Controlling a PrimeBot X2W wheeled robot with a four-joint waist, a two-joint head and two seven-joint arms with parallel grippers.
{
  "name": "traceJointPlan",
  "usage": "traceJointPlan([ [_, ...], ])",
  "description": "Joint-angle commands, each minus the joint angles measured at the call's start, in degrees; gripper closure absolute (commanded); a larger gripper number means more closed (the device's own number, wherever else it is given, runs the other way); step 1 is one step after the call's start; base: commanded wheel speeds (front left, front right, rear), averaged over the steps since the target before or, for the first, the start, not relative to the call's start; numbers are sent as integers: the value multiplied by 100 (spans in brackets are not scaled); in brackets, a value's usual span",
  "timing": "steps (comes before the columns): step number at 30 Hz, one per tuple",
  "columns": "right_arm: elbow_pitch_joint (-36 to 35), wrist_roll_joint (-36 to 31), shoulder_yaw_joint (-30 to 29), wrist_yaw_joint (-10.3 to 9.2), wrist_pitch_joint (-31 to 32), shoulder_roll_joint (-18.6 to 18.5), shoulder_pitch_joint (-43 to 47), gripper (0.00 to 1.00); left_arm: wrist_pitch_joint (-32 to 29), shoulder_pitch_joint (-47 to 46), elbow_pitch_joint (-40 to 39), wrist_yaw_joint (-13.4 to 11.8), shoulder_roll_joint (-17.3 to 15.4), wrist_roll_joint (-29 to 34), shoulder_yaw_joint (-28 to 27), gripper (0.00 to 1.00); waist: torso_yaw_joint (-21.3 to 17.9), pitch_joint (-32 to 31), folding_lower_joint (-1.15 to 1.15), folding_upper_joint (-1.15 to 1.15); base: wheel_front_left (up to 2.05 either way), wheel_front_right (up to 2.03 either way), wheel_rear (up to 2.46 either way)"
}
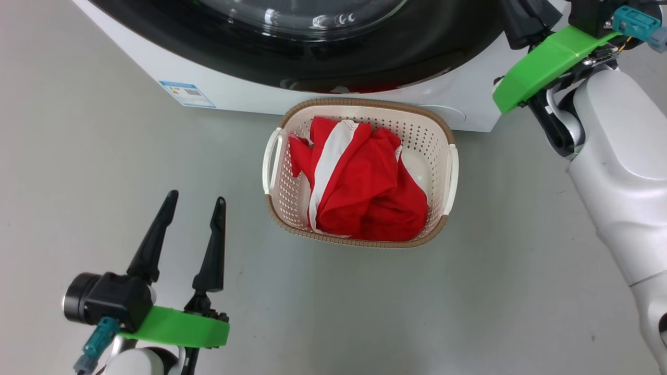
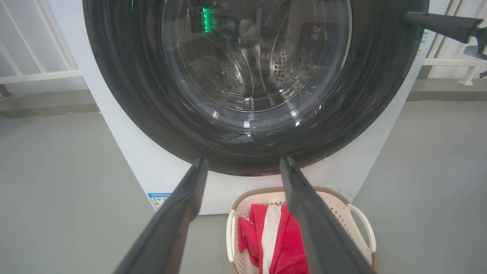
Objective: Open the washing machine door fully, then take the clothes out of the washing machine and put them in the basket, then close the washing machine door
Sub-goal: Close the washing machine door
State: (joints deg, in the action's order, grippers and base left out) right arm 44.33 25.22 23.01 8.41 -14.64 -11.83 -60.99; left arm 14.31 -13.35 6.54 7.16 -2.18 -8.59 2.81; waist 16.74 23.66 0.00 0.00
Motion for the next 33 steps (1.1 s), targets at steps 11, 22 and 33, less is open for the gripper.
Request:
traceJointPlan([
  [11, -382, -137, -305, -92, -36, 411, 256, 100, 69, -138, -73, 33, -70, -41, -288, 0, -331, -227, 0, 0, 0, 0, 0],
  [22, -1392, -259, -340, -92, -36, 616, 1534, 0, 69, 22, -49, 33, -80, -253, -430, 0, -1123, -837, 0, 0, 0, 0, 0],
  [33, -2153, -674, -755, -92, -36, 800, 3039, 0, 69, 465, 19, 33, -102, -324, -688, 0, -1917, -1609, 0, 0, 0, 0, 0],
])
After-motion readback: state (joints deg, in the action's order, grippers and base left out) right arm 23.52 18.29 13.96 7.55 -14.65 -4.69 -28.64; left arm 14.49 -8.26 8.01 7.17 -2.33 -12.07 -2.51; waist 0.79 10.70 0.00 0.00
